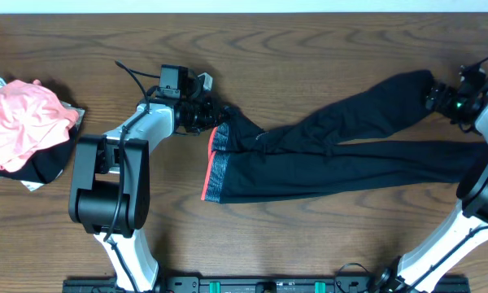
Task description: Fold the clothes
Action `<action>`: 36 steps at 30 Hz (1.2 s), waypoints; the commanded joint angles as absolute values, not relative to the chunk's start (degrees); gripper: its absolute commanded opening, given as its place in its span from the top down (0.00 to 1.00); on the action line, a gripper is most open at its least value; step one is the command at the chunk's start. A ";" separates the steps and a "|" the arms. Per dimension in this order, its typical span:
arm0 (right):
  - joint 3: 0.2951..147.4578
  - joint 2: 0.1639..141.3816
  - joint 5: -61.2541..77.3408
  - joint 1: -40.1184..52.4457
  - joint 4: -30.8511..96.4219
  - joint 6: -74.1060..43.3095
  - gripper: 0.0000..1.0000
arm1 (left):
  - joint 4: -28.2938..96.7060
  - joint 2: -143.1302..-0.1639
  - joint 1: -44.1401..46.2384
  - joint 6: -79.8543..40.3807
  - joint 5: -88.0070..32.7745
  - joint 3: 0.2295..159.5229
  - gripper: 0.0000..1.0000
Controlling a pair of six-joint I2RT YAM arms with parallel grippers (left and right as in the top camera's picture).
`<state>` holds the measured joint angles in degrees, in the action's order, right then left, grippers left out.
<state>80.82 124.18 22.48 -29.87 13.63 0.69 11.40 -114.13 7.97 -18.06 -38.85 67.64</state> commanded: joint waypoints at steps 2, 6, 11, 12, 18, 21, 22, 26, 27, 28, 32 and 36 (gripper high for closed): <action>80.49 126.89 24.27 -29.21 12.60 -1.21 0.18 | 11.42 -113.03 7.73 -18.37 -39.86 67.70 0.91; 80.49 127.81 25.30 -28.58 11.25 -1.69 0.22 | 11.42 -113.03 7.73 -18.37 -39.81 67.70 0.90; 80.49 128.40 27.53 -26.33 10.22 -1.67 0.37 | 11.42 -113.03 7.73 -18.39 -39.44 67.70 0.91; 80.49 128.40 27.20 -25.87 10.22 -1.69 0.44 | 11.42 -113.03 7.73 -18.37 -39.44 67.70 0.90; 80.49 128.38 26.76 -25.36 8.80 -5.91 0.99 | 11.44 -113.03 7.66 -18.39 -37.69 67.70 0.91; 80.64 127.85 27.83 -26.52 6.76 -9.80 0.99 | 11.29 -113.03 7.53 -19.25 -34.06 67.70 0.91; 80.75 127.48 29.67 -27.05 5.80 -10.28 0.99 | 11.05 -113.03 7.38 -19.25 -33.26 67.70 0.90; 82.08 125.40 39.75 -29.69 2.04 -11.27 0.99 | 8.38 -113.03 6.02 -20.84 -32.75 67.70 0.91; 82.61 124.64 42.19 -30.70 0.25 -12.99 0.99 | 7.31 -113.03 5.32 -22.24 -32.80 67.70 0.91; 82.91 124.07 44.10 -31.48 -1.50 -14.39 0.99 | 6.61 -113.03 4.82 -23.31 -32.80 67.70 0.91; 83.77 122.98 55.79 -34.63 -14.15 -22.57 0.99 | 4.12 -113.03 3.09 -25.76 -34.65 67.70 0.91; 83.79 122.98 58.76 -36.14 -17.72 -26.96 0.99 | 4.16 -113.03 2.92 -25.80 -35.35 67.70 0.91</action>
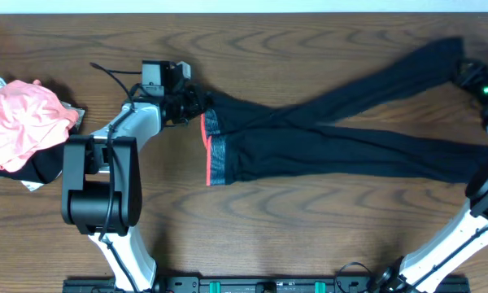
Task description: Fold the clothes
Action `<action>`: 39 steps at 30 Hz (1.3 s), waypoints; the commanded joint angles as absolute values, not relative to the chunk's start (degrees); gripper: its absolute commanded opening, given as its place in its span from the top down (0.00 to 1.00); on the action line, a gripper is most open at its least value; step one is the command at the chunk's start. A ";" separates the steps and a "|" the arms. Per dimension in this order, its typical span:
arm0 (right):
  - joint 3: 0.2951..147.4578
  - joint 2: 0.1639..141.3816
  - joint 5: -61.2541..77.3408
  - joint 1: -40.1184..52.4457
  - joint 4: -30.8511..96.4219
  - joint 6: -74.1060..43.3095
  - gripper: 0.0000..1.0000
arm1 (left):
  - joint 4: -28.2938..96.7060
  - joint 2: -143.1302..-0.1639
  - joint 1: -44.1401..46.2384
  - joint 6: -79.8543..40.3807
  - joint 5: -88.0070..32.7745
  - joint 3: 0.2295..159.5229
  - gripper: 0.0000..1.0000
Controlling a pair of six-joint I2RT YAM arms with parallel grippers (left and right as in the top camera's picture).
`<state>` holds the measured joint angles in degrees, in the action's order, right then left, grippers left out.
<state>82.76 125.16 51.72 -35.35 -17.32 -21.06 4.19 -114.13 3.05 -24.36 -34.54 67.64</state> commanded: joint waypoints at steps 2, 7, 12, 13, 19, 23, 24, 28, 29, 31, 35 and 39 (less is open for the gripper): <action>83.79 123.00 57.25 -36.51 -16.34 -26.44 0.97 | 4.19 -113.03 2.92 -25.82 -35.38 67.70 0.91; 83.79 123.00 50.52 -36.84 -10.15 -25.50 0.88 | 4.23 -113.03 2.92 -25.82 -35.38 67.70 0.91; 83.79 123.00 43.66 -36.82 -1.72 -18.74 0.84 | 5.17 -113.03 2.92 -25.80 -35.35 67.70 0.91; 83.79 123.00 43.27 -36.86 -0.58 -17.32 0.84 | 5.52 -113.03 2.92 -25.78 -35.35 67.70 0.91; 83.79 123.00 43.86 -36.71 0.82 -15.86 0.61 | 6.17 -113.03 2.92 -25.80 -35.38 67.68 0.91; 84.09 123.00 51.16 -35.79 -2.50 -17.37 0.62 | 7.66 -113.03 2.92 -25.76 -35.35 67.68 0.91; 84.55 123.00 51.42 -35.18 -2.11 -17.67 0.68 | 7.86 -113.03 2.96 -25.74 -35.38 67.68 0.91; 87.07 123.00 42.30 -31.66 7.73 -18.81 0.75 | 8.73 -113.03 2.96 -25.36 -36.93 67.68 0.91; 88.44 123.00 37.69 -30.17 12.45 -17.91 0.75 | 8.97 -113.03 2.96 -25.15 -37.80 67.68 0.91; 92.27 123.00 29.78 -27.18 20.95 -12.32 0.74 | 9.47 -113.03 2.98 -25.17 -38.39 67.68 0.91; 103.26 123.00 8.91 -20.21 34.74 -2.52 0.62 | 10.44 -113.03 3.07 -22.87 -38.37 67.68 0.91; 113.62 123.00 -2.26 -15.27 40.47 0.43 0.51 | 10.48 -113.03 3.66 -21.02 -38.22 67.68 0.90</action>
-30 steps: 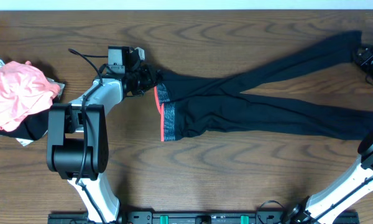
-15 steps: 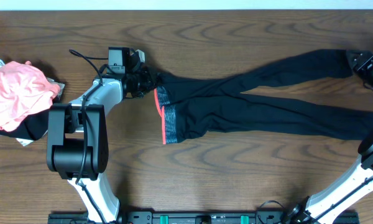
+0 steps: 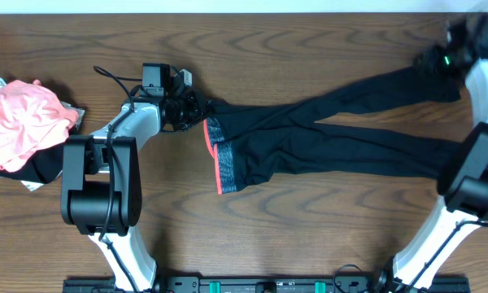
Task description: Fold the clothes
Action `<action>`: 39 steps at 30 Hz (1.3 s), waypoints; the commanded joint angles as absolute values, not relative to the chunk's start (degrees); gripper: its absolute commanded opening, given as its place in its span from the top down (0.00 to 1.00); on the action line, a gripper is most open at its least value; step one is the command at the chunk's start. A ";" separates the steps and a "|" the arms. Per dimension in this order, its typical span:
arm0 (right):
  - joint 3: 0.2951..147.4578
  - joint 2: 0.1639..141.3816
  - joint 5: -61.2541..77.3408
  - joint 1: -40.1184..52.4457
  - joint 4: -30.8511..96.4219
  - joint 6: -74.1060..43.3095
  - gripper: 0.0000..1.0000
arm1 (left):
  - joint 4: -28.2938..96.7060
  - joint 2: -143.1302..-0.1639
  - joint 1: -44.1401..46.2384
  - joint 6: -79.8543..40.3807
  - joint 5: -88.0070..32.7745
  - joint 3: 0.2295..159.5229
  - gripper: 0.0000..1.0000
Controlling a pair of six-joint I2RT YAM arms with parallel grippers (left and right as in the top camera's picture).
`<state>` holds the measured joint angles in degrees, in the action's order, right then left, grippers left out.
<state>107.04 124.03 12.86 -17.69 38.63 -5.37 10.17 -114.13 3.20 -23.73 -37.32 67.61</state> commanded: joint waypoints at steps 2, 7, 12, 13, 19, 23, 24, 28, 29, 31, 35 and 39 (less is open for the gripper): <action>116.53 123.00 -4.38 -14.09 41.93 -0.80 0.51 | 10.48 -113.03 4.10 -20.60 -38.13 67.68 0.90; 117.49 123.74 -9.72 -13.19 42.85 -5.15 0.47 | 10.48 -113.03 5.19 -20.14 -37.93 67.68 0.90; 117.49 126.52 -10.79 -14.17 43.03 -5.74 0.42 | 10.55 -113.03 5.85 -19.94 -37.93 67.68 0.90; 117.49 127.04 -10.74 -14.24 43.03 -5.74 0.42 | 10.61 -113.03 5.89 -19.94 -37.93 67.68 0.90; 118.04 132.20 -10.48 -14.35 43.13 -5.78 0.43 | 11.16 -113.03 5.93 -19.49 -37.93 67.68 0.90; 119.11 135.96 -9.65 -14.35 44.31 -6.20 0.41 | 11.73 -113.03 5.93 -18.87 -37.91 67.68 0.90; 119.28 136.75 -9.58 -14.35 44.40 -6.22 0.40 | 11.77 -113.03 5.93 -18.87 -37.91 67.68 0.90; 119.57 139.24 -8.73 -14.35 44.21 -6.66 0.36 | 11.77 -113.03 5.93 -18.85 -37.91 67.68 0.90; 119.57 139.81 -8.69 -14.35 44.12 -7.03 0.35 | 11.75 -113.03 5.93 -18.85 -37.91 67.68 0.90; 119.57 140.62 -8.10 -14.39 43.51 -7.73 0.34 | 11.77 -113.03 5.93 -18.44 -37.93 67.68 0.90; 119.57 141.69 -6.70 -14.39 41.87 -8.54 0.33 | 11.75 -113.03 5.93 -18.41 -37.93 67.68 0.90; 119.57 143.13 -5.50 -14.37 41.28 -9.87 0.31 | 11.75 -113.03 5.93 -17.98 -37.91 67.68 0.90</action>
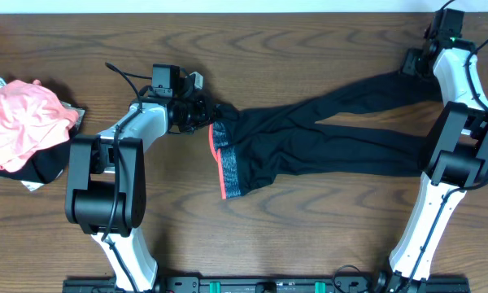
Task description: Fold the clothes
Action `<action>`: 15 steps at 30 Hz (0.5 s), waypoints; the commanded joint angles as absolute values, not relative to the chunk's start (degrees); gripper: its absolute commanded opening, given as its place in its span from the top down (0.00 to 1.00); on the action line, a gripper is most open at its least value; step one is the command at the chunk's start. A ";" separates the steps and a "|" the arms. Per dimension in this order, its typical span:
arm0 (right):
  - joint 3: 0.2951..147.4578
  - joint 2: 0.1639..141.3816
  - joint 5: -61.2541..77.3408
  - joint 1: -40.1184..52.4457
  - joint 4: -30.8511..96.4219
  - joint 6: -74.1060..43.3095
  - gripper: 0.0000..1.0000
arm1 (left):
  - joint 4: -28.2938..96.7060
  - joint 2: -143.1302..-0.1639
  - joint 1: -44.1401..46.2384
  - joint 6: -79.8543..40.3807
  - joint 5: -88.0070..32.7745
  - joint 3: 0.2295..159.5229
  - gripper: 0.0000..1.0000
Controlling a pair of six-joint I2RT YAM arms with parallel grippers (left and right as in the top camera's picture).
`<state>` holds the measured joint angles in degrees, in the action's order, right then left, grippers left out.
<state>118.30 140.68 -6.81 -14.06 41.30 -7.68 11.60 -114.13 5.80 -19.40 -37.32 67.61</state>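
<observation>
Black leggings (325,142) with a red-and-grey waistband (226,167) lie spread across the table, legs pointing right and parted by a narrow gap. My left gripper (212,115) is shut on the waistband's upper corner, where the cloth bunches. At the far right, my right gripper (410,65) sits at the cuff end of the upper leg (390,85). It looks shut on that cuff, though its fingers are too small to make out. The lower leg (390,159) lies flat and is not held.
A pile of pink and black clothes (23,130) lies at the table's left edge. The right arm (459,122) stands over the ends of the legs. The table's back edge (244,11) runs just beyond the right gripper.
My left gripper has shifted a little to the right with the waistband corner. My right gripper has come left and slightly down with the upper leg's cuff. The upper leg now lies shorter.
The leggings first lay rumpled, with the upper leg creased and both grippers at its ends. Then the grippers stood farther apart and the upper leg was stretched toward the back right corner. Later the waistband lay flatter. Now both ends have come inward.
</observation>
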 commanded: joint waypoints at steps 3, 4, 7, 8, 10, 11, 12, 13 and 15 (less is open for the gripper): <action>119.57 144.84 -4.25 -14.33 41.56 -10.24 0.28 | 11.77 -113.03 5.93 -17.80 -37.91 67.68 0.90; 119.57 145.53 -4.23 -14.33 41.67 -10.50 0.27 | 11.77 -113.03 5.93 -17.82 -37.93 67.68 0.90; 119.57 147.22 -3.53 -14.33 42.02 -10.70 0.27 | 11.77 -113.03 5.93 -17.82 -37.93 67.68 0.90; 119.57 147.35 -3.38 -14.33 42.11 -10.70 0.27 | 11.77 -113.03 5.93 -17.82 -37.93 67.68 0.90; 119.57 147.70 -3.36 -14.28 42.24 -10.70 0.35 | 11.77 -113.03 5.93 -17.82 -37.93 67.68 0.90; 119.57 147.70 -3.36 -14.28 42.24 -10.70 0.44 | 11.77 -113.03 5.93 -17.82 -37.93 67.68 0.90; 119.57 147.70 -3.36 -14.28 42.22 -10.70 0.59 | 11.77 -113.03 5.93 -17.82 -37.91 67.68 0.91; 119.61 147.63 -3.36 -14.28 42.24 -10.70 0.83 | 11.77 -113.03 5.93 -17.82 -37.93 67.68 0.90; 119.83 147.59 -2.81 -14.28 42.52 -10.70 0.95 | 11.77 -113.03 5.93 -17.82 -37.93 67.68 0.90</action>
